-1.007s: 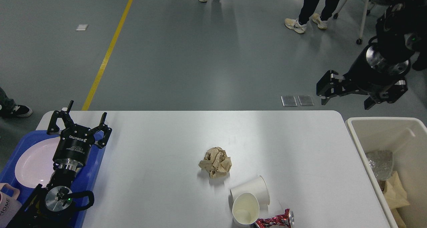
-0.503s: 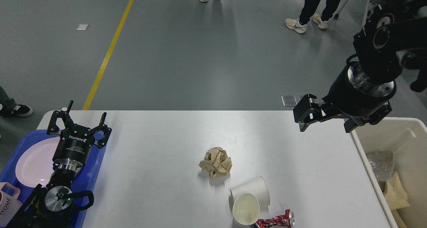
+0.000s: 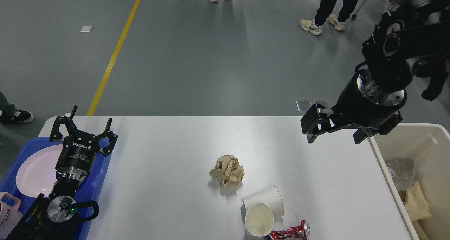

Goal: Tidy desktop
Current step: 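Raise the right gripper out of the bin, then move the right gripper down over the white paper cup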

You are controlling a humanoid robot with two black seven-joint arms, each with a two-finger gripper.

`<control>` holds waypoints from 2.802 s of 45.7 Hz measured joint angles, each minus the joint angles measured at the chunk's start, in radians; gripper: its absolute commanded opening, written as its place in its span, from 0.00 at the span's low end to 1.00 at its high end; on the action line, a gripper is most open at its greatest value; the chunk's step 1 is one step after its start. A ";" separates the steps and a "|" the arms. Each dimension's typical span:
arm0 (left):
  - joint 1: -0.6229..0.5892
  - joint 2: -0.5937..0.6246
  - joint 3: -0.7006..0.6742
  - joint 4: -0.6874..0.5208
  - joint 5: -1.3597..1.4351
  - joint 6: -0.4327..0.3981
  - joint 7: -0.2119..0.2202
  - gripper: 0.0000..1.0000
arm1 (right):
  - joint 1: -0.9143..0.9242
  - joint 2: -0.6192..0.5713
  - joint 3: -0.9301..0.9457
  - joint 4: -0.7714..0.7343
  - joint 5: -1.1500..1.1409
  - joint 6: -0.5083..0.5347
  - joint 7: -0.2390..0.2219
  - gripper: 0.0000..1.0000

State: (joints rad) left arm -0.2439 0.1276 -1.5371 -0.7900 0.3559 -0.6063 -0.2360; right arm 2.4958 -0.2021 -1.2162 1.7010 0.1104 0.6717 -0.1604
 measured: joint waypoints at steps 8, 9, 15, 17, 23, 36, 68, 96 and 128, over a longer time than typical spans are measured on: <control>0.000 0.000 0.000 0.000 0.000 0.000 0.001 0.97 | -0.021 0.005 0.024 -0.011 0.000 -0.002 -0.001 1.00; 0.000 0.000 0.000 0.000 0.000 0.000 0.001 0.97 | -0.024 0.006 0.027 -0.012 0.000 -0.002 -0.001 1.00; 0.000 0.000 0.000 0.000 0.000 0.000 0.001 0.97 | -0.035 0.008 0.065 -0.010 0.000 0.002 -0.001 1.00; 0.000 0.000 0.000 0.000 0.000 0.000 0.000 0.97 | -0.047 0.011 0.096 -0.007 0.000 0.003 -0.001 1.00; 0.000 0.000 0.000 0.000 0.000 0.000 0.000 0.97 | -0.104 0.058 0.174 -0.008 0.000 -0.016 -0.003 1.00; 0.000 0.000 0.000 0.000 0.000 0.000 0.000 0.97 | -0.224 0.137 0.234 -0.021 -0.008 -0.152 -0.005 1.00; 0.000 0.000 0.000 0.000 0.000 0.000 0.000 0.97 | -0.591 0.255 0.268 -0.111 -0.049 -0.464 -0.015 0.94; 0.000 0.000 0.000 0.000 0.000 0.000 0.000 0.97 | -0.792 0.338 0.216 -0.177 -0.178 -0.569 -0.024 0.85; 0.000 0.000 0.000 0.000 0.000 0.000 0.000 0.97 | -0.864 0.367 0.191 -0.201 -0.162 -0.618 -0.033 0.00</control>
State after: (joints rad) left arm -0.2440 0.1273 -1.5370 -0.7900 0.3559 -0.6063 -0.2362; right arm 1.6315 0.1646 -1.0254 1.4998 -0.0519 0.0536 -0.1938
